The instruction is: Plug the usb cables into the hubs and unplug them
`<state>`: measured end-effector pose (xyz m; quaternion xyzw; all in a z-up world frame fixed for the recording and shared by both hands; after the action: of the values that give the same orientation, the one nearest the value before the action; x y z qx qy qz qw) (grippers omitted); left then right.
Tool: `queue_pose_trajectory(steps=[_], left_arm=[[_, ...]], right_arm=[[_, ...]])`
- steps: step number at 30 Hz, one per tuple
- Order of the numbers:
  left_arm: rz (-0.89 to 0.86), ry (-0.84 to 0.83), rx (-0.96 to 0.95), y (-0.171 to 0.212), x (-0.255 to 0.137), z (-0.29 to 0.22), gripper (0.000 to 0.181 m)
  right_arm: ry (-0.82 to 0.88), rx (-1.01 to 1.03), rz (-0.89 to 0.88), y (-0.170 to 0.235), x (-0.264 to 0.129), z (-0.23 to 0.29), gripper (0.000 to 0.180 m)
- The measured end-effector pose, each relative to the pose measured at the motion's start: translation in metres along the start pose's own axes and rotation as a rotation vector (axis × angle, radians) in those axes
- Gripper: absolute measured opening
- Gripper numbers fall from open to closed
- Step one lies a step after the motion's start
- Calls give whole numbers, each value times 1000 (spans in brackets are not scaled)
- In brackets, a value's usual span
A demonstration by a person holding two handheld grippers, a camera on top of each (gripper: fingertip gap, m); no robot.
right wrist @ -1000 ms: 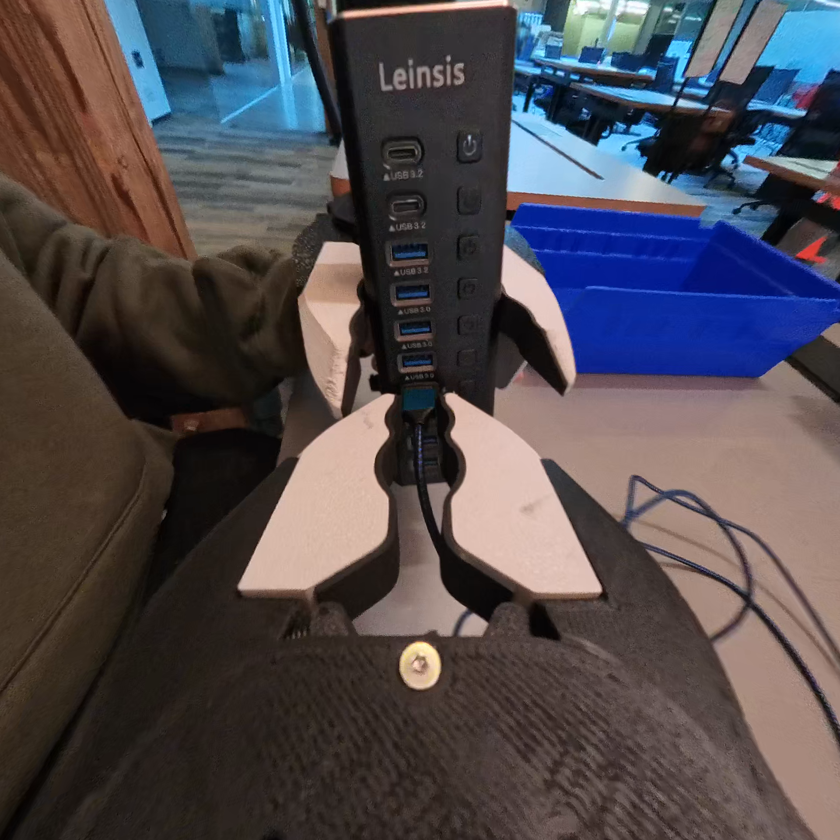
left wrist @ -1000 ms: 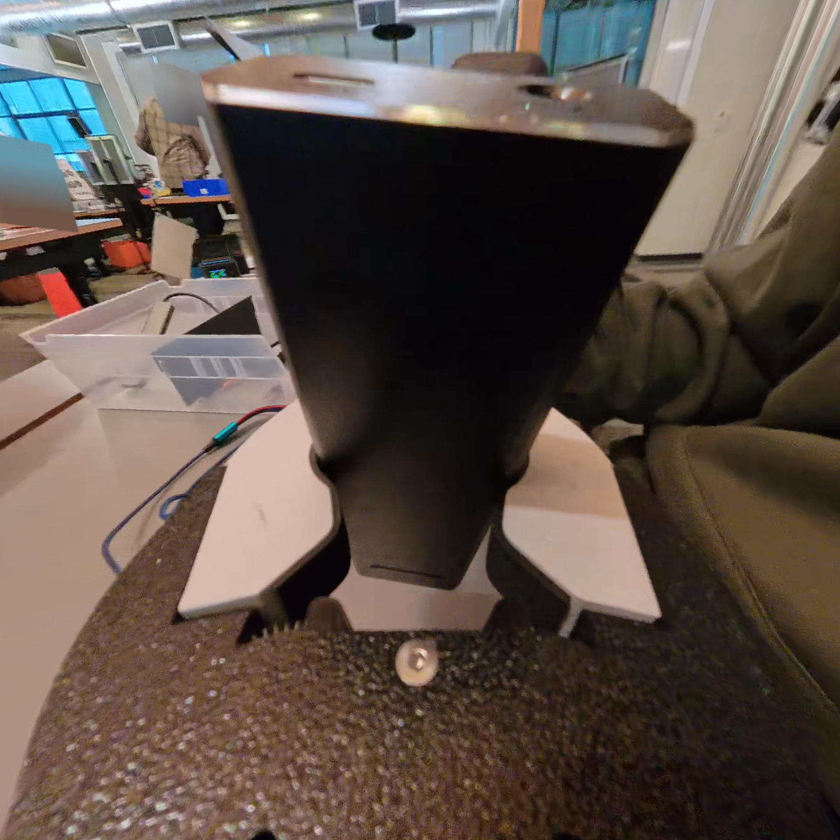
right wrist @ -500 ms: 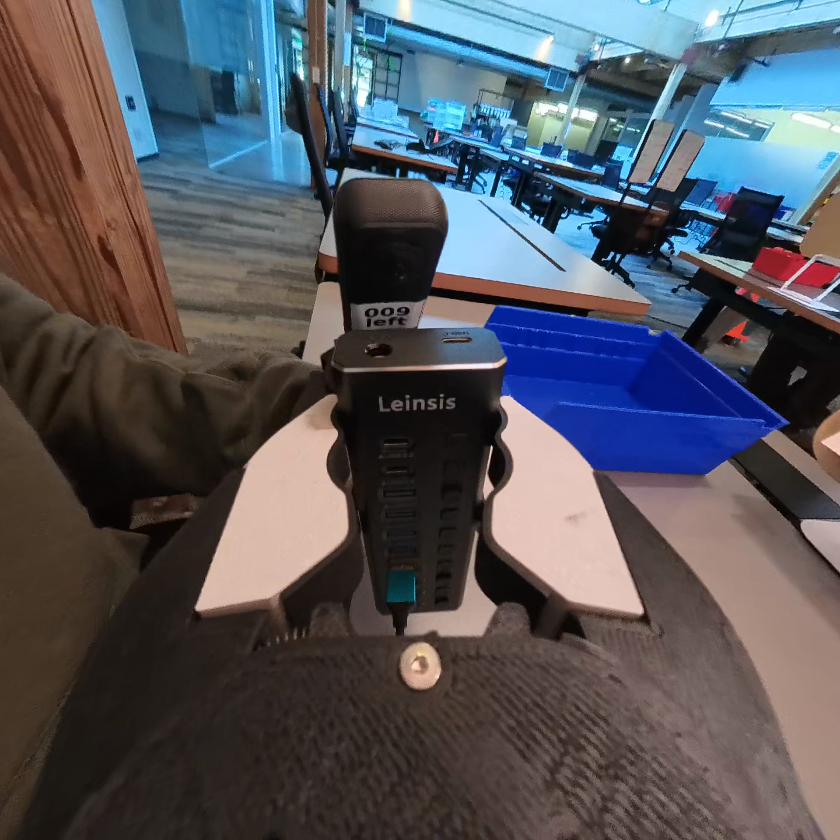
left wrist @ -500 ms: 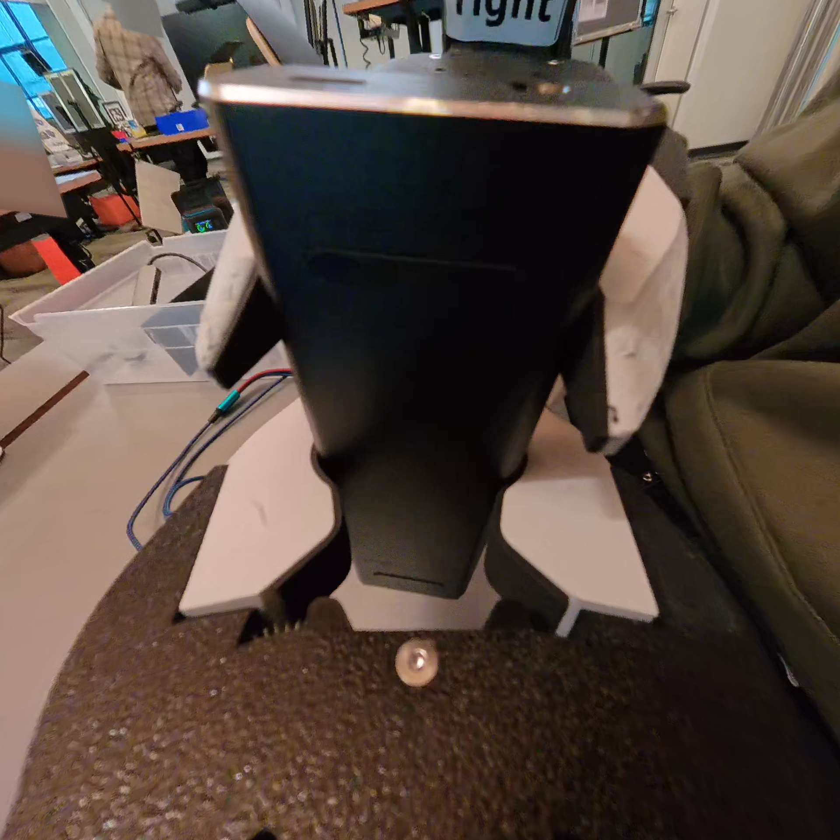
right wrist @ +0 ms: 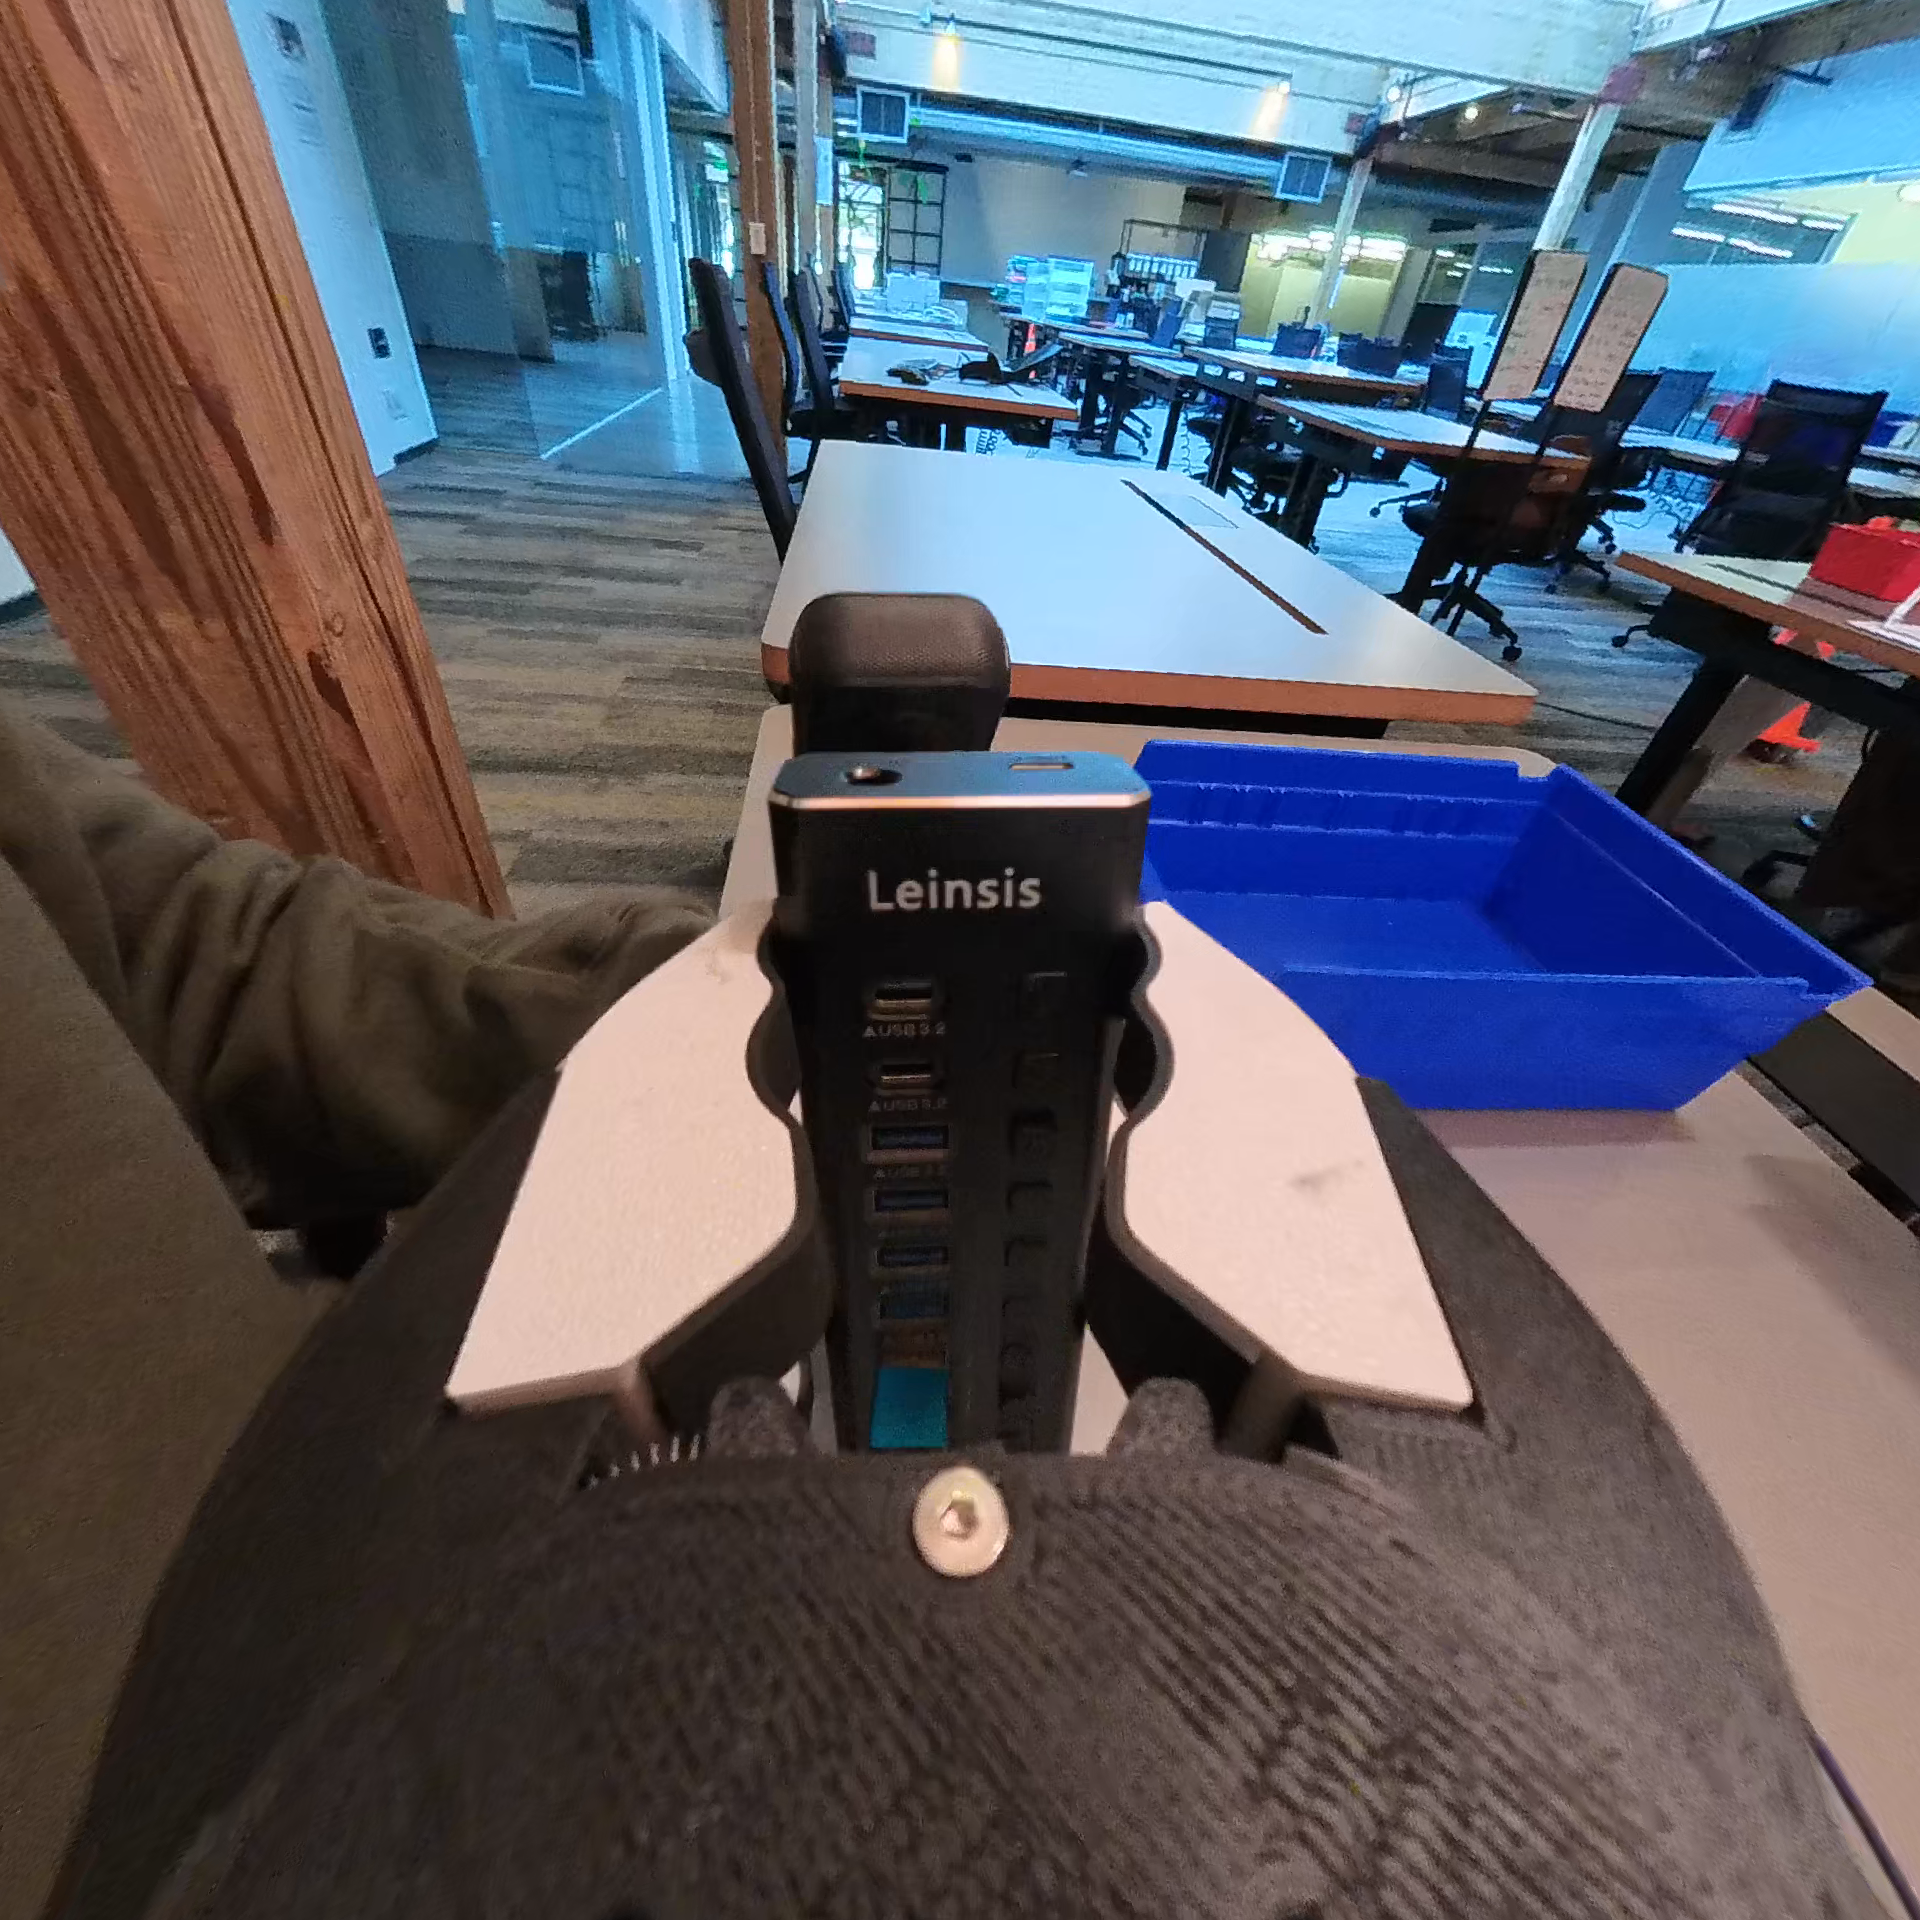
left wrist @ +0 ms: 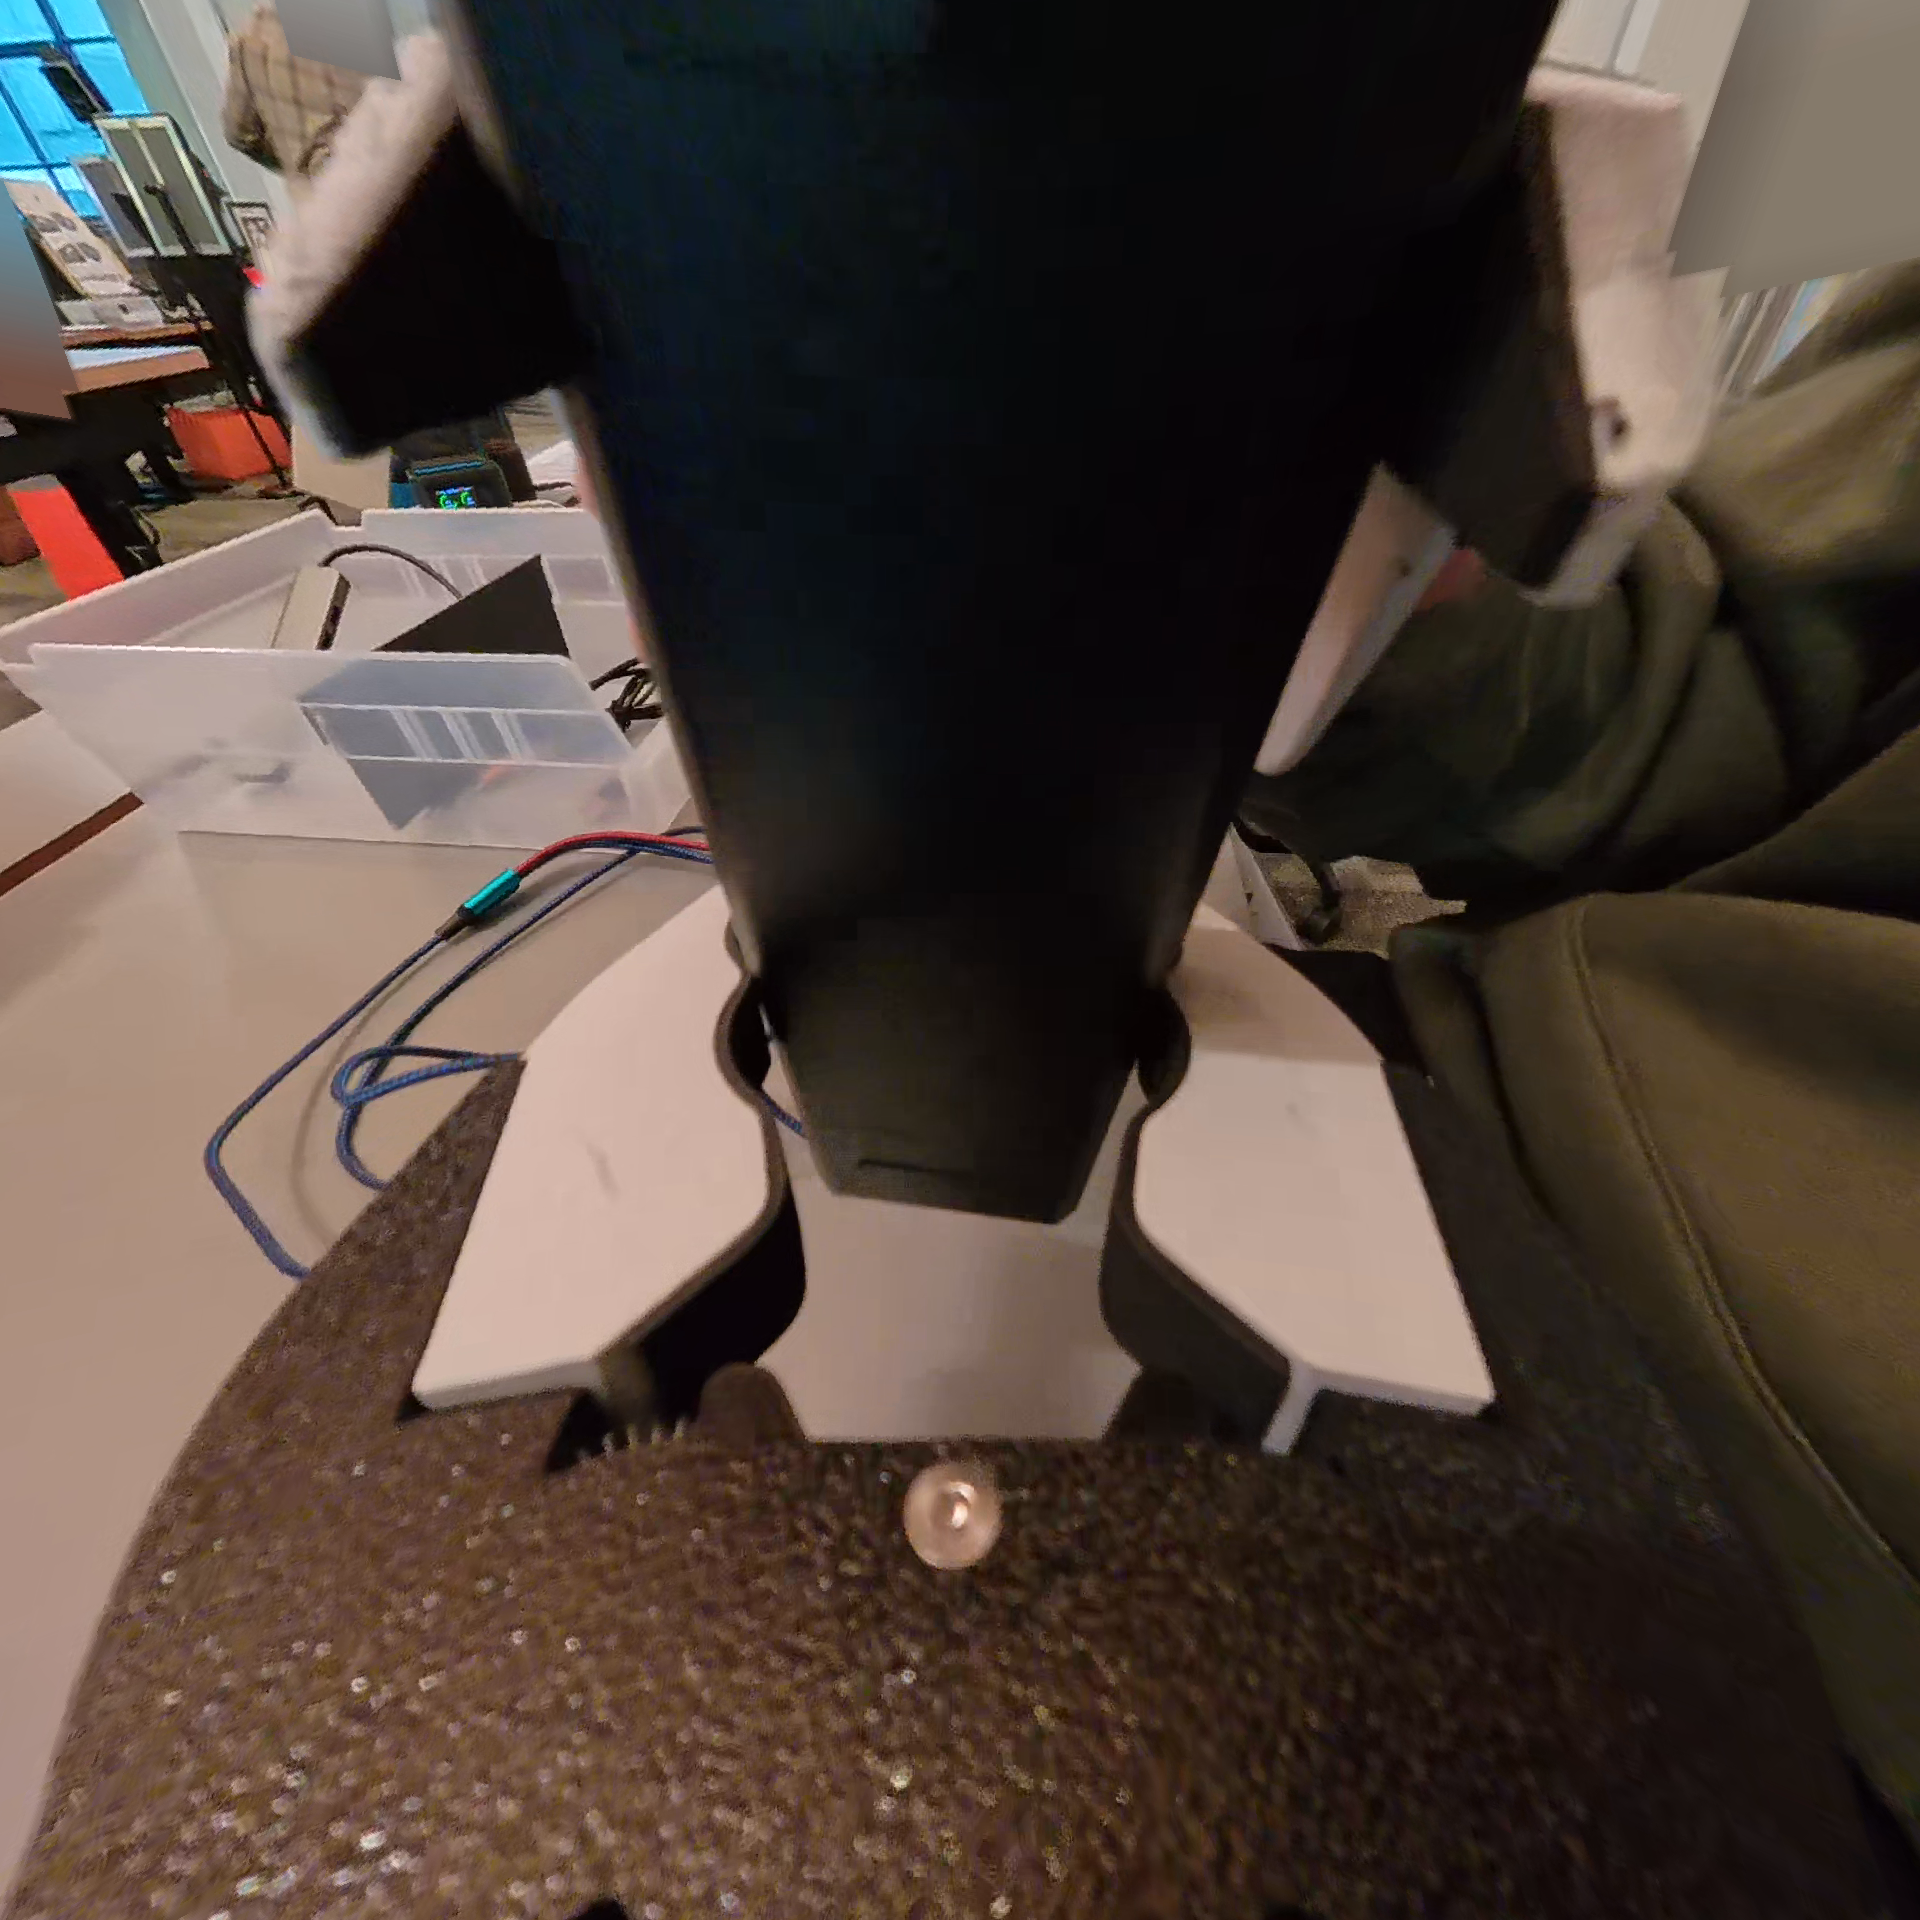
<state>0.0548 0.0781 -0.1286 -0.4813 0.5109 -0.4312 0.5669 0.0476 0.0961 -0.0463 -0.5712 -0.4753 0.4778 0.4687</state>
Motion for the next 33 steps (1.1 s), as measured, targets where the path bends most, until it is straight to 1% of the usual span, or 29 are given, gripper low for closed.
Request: queue_pose_trajectory(steps=[5, 10, 15, 17, 20, 23, 25, 28, 30, 33], left_arm=[[-13, -40, -13, -3, 3, 4, 69], [-6, -36, -29, -1, 5, 6, 68], [-40, -42, -45, -2, 7, 8, 68], [-41, -54, -42, -2, 5, 9, 68], [-103, -76, -76, -8, -7, 16, 68], [-64, -121, -40, -4, -21, 22, 68], [-85, -112, -27, -8, -27, 21, 68], [-89, -109, -13, -11, -30, 19, 68], [-64, -113, 9, -10, -30, 18, 68], [-53, -105, 20, -10, -29, 16, 68]], right_arm=[[15, 46, -37, -3, -2, -6, 60], [16, 50, 11, 0, -8, -10, 60], [22, 73, -3, 0, -9, -12, 60], [35, 57, 24, 3, -13, -13, 61], [74, 20, 83, 13, -25, -15, 65], [114, 51, 107, 31, -36, -22, 54], [91, 97, 135, 46, -38, -21, 41], [64, 114, 171, 63, -33, -18, 33], [59, 115, 157, 66, -29, -15, 25], [45, 104, 131, 64, -27, -12, 22]])
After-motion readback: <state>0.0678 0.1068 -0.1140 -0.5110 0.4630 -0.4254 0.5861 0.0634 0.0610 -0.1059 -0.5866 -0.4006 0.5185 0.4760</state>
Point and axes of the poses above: each gripper's, where its closed fingertips meet, x out along the fingers, y out of its underside, z = x × y across the jaws, the point moved 3 cm from there along -x, back along the fingers, and after that the axes turned 6 degrees about y, right-handed, at the moved point
